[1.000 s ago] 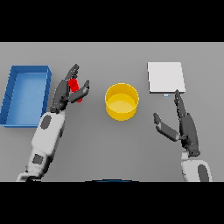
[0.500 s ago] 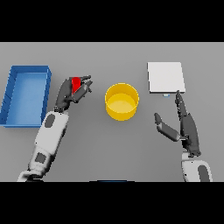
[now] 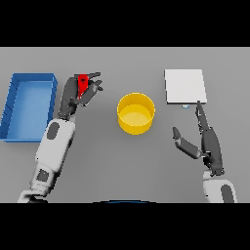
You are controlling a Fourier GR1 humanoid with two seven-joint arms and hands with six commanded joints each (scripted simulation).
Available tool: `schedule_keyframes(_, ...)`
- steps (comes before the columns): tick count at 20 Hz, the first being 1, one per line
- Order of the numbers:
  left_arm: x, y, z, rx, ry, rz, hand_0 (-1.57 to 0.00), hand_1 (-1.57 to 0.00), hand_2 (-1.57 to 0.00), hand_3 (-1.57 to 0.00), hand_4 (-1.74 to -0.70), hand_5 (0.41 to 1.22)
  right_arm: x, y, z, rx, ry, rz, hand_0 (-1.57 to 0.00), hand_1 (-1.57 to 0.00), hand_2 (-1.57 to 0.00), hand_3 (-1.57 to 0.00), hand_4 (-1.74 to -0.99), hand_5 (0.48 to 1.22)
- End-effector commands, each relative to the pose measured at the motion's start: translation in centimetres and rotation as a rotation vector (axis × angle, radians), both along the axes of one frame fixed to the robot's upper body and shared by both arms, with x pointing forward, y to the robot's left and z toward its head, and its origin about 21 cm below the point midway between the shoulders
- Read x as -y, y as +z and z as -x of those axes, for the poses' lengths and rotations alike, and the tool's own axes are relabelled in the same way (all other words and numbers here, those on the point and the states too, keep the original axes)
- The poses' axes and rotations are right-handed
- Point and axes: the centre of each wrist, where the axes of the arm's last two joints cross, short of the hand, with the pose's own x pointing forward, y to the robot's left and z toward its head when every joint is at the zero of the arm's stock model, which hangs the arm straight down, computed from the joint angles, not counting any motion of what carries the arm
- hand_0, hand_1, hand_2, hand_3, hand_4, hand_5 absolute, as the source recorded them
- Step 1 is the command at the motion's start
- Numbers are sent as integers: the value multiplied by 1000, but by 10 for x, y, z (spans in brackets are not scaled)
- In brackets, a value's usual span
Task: Pick up the red beaker and tilt it to pour out 1 green nut into yellow bowl. Pick up the yellow bowl and place it on the metallic measuring scale.
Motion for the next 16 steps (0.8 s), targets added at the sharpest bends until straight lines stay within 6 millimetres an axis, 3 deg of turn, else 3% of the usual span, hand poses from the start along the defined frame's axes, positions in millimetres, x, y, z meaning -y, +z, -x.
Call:
schedule_keyframes(1,3,9,0,11,-20,-50,-1555,-1555,-1556,-1550,-1721,1114,1,-1,-1,1,-2,4,1,1,1,1,-1262,658)
schedule_keyframes(5,7,37,-4,3,-106,-294,-1564,-1565,-1565,-1562,-1733,1125,0,1,-1,7,-8,21,1,1,1,1,-1256,671)
schedule_keyframes(11,21,47,-4,-30,-141,-478,-1566,-1566,-1566,-1564,-1734,1114,3,5,-2,-13,-15,30,1,1,1,1,-1254,680)
schedule_keyframes(16,39,59,-10,24,-160,-861,-1569,-1569,-1569,-1569,-1739,1132,1,5,-2,-22,-2,8,1,1,1,1,-1255,689)
